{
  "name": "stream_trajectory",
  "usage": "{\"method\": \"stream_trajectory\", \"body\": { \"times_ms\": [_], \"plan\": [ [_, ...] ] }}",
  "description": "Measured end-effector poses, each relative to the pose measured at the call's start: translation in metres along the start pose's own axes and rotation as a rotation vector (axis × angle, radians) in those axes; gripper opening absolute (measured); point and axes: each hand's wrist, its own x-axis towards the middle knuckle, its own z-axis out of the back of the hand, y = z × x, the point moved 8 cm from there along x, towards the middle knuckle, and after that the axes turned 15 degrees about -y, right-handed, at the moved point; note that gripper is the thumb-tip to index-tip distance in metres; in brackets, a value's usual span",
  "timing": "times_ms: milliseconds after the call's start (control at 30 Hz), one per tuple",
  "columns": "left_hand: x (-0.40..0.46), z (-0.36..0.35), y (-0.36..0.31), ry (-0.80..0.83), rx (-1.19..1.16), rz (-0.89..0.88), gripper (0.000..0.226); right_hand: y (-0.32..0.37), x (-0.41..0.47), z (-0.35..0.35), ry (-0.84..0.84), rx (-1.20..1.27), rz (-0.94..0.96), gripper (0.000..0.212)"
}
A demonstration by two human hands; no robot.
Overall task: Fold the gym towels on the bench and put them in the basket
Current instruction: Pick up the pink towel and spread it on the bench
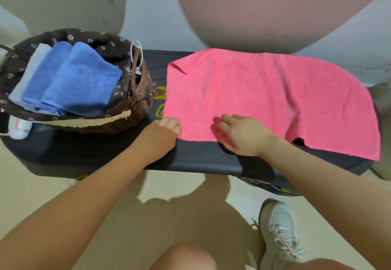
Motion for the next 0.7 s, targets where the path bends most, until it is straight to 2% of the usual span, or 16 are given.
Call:
{"method": "stream_trajectory", "body": {
  "times_ms": [67,133,200,300,367,433,500,567,600,700],
  "plan": [
    [-0.003,0.002,0.001,-0.091,0.044,0.027,0.021,0.003,0.0,0.002,-0.045,-0.022,-0.043,0.04],
    [-0.006,0.005,0.004,-0.188,0.012,0.064,0.018,0.005,0.002,0.001,-0.059,-0.022,-0.098,0.026],
    [-0.011,0.008,0.003,-0.216,0.025,0.047,0.018,0.003,0.006,-0.003,-0.072,0.012,-0.204,0.018],
    [-0.023,0.019,0.006,-0.217,-0.04,0.057,0.022,0.009,0.006,-0.013,0.013,0.134,-0.339,0.021],
    [-0.032,0.028,0.011,-0.242,-0.058,0.091,0.01,0.025,0.006,-0.01,0.01,0.207,-0.353,0.018],
    [-0.037,0.037,0.009,-0.177,-0.027,0.089,0.006,0.042,0.003,-0.011,0.046,0.335,-0.39,0.013],
    [-0.043,0.033,0.008,0.061,0.084,0.136,0.017,0.057,-0.001,-0.012,0.116,0.403,-0.399,0.014],
    [-0.052,0.026,0.011,0.219,0.12,0.225,0.026,0.058,-0.008,-0.006,0.115,0.427,-0.423,0.018],
    [-0.052,0.026,0.007,0.212,0.088,0.246,0.025,0.052,-0.013,-0.001,0.069,0.434,-0.456,0.019],
    [-0.037,0.03,-0.022,0.036,-0.048,0.179,0.015,0.014,-0.039,0.022,-0.163,0.398,-0.601,0.021]
  ]
}}
